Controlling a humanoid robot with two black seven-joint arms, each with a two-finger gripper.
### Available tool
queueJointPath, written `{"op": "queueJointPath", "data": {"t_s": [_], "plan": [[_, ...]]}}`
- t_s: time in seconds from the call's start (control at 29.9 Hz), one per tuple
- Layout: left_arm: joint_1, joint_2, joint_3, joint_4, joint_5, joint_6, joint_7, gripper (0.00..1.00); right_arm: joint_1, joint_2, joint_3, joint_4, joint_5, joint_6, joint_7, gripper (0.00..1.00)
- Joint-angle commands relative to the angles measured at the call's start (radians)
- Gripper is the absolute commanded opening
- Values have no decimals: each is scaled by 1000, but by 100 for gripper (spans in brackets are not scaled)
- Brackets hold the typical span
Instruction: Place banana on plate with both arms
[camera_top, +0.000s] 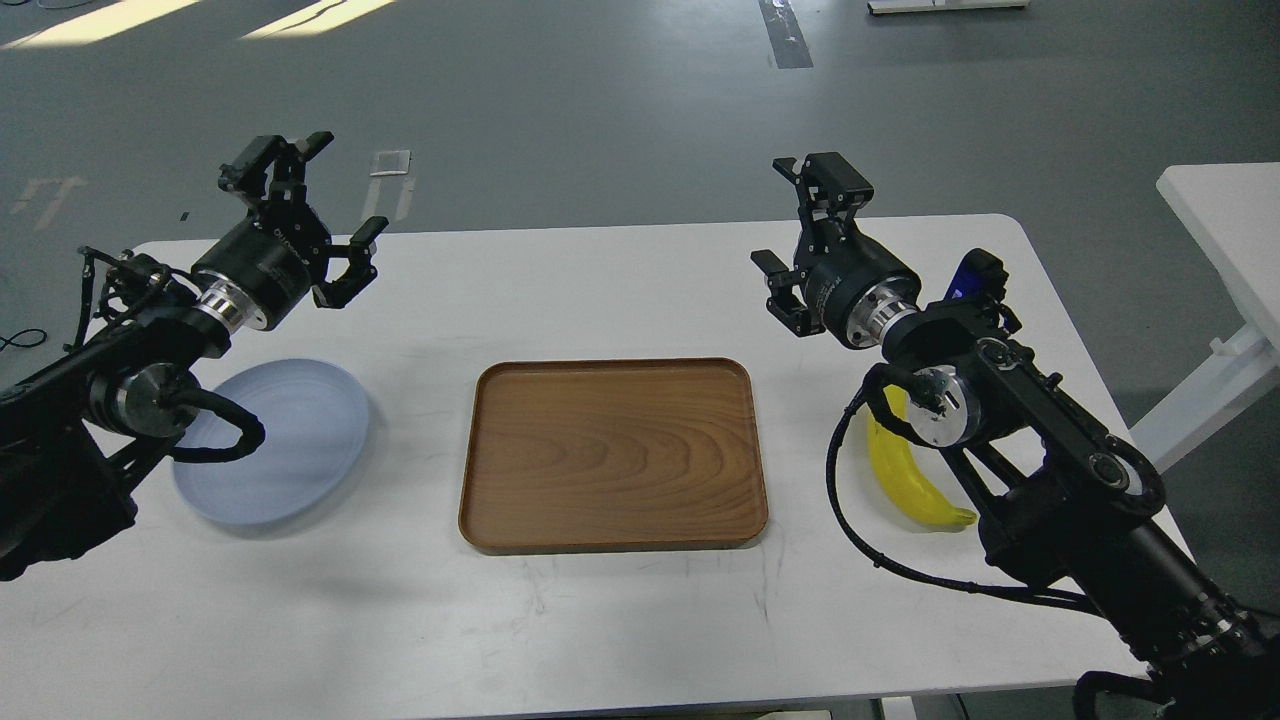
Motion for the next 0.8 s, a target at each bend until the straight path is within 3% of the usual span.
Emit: {"op": "queueJointPath", "data": {"t_s": [0.0, 0.1, 0.43, 0.77], "plan": [[4, -1, -2, 1, 0, 8, -15, 99, -17, 23, 2, 2, 0, 22, 0, 99], [14, 2, -2, 1, 0, 5, -34, 99, -17, 44, 2, 5, 0, 22, 0, 99], [16, 38, -2, -7, 1, -9, -32, 99, -11, 46, 0, 5, -2, 22, 2, 99], [16, 36, 3, -18, 3, -17, -31, 99, -14, -97, -87, 97, 4, 18, 2, 99]]}}
